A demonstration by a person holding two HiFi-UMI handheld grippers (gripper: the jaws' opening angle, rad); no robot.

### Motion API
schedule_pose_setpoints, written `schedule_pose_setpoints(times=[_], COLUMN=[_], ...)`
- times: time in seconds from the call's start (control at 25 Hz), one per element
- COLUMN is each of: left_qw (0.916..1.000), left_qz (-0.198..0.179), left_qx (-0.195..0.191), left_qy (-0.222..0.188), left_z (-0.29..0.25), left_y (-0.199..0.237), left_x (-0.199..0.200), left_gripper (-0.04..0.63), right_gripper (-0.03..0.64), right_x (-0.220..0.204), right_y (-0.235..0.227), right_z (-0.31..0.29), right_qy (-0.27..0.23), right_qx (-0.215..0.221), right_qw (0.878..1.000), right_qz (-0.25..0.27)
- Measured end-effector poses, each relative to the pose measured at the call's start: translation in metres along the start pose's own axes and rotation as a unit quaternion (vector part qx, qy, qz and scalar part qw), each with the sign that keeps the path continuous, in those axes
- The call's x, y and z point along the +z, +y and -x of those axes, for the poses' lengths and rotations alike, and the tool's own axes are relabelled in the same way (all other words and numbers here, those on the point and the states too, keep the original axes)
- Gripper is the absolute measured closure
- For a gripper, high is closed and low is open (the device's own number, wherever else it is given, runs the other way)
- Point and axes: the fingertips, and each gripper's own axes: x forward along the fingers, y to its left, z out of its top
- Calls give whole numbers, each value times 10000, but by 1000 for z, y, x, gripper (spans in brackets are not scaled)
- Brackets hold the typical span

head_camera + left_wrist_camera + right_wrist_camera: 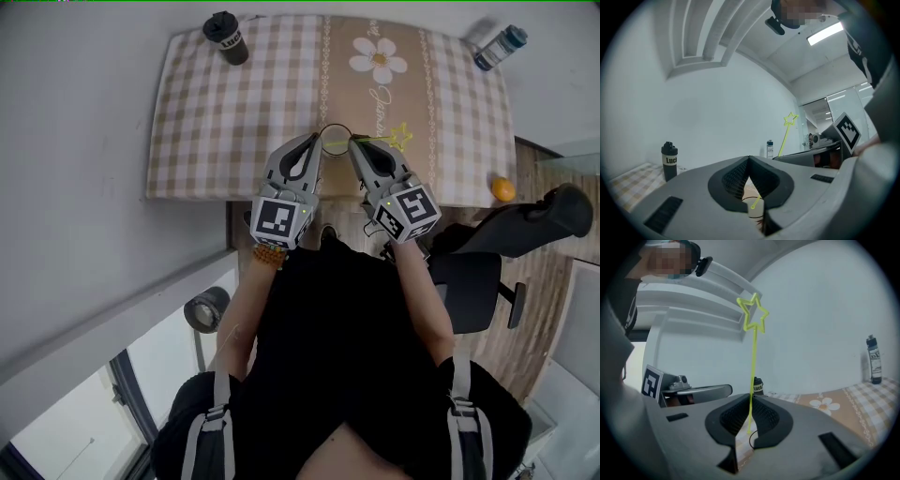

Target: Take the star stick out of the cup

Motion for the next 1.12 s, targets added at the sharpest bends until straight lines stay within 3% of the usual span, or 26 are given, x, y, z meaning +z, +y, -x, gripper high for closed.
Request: schedule_pose_setpoints(times=[0.56,1.12], left_qw=[9999,9999], left_qz=[105,75], left_qx=[-80,-131], left_qy=[16,78], left_z=[-5,-14], left_y=[-1,-5], left_x=[-5,-6], left_gripper=[594,594], right_gripper=[600,600], right_x=[2,4], right_y=[0,-12], right_z=[0,-3], right_qy=[0,-20], right_qx=[-53,-78], right_qw=[9995,9997], right_qz=[326,219])
